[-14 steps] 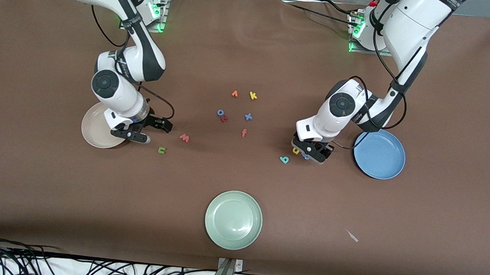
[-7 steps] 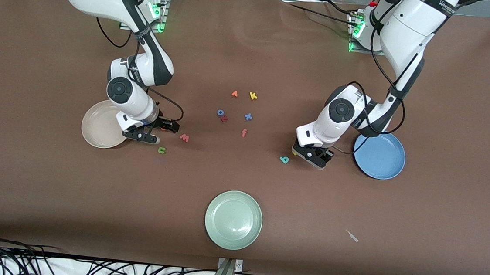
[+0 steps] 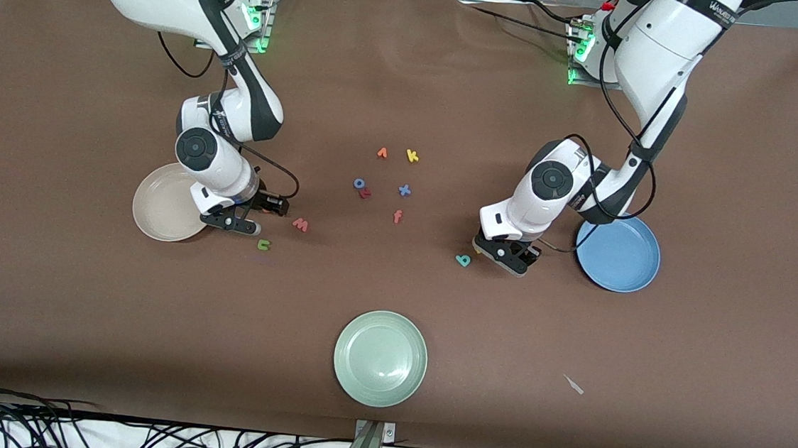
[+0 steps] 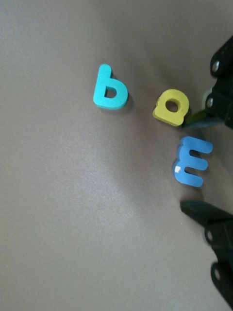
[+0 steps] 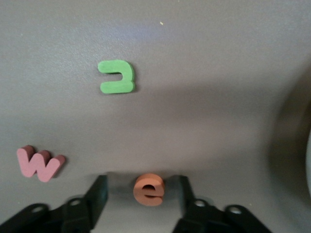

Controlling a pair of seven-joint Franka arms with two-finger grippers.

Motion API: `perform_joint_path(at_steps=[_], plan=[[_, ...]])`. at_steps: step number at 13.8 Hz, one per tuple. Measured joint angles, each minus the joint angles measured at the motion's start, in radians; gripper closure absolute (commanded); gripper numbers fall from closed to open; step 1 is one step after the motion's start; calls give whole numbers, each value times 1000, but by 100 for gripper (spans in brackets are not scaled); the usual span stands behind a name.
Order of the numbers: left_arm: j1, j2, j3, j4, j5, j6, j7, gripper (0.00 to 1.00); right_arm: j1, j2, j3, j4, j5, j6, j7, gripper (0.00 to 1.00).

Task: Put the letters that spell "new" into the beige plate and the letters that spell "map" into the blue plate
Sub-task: 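Place the blue m on the blue plate while the right gripper lifts the e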

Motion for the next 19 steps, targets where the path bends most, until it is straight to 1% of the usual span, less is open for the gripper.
perform_joint_path(at_steps=[2,4,5,9,10,13,15,16,19], plan=[[-2,-1,6,3,0,0,0,72,0,0,-1,0,0,-13,0,54],[-1,-6,13,7,0,-1,0,82,-1,-1,-3,1,0,-17,0,59],[-1,-5,16,8,0,-1,0,84,-1,-2,-4,1,0,-19,0,63],[0,-8,25,11,0,-5,0,84,-2,-3,-6,1,0,-24,0,74],[4,-18,29,14,0,-30,0,84,-2,-3,-6,1,0,-24,0,76],[49,-101,37,10,0,-165,2,84,-2,-4,-6,2,0,-26,0,82],[101,-174,39,-35,0,-206,36,84,-1,-3,-6,10,0,-33,0,84],[131,-206,40,-67,0,-211,67,84,-1,-2,-6,28,0,-62,0,84],[235,-275,42,-156,0,-213,184,82,-8,-2,-13,142,0,-245,-1,84]])
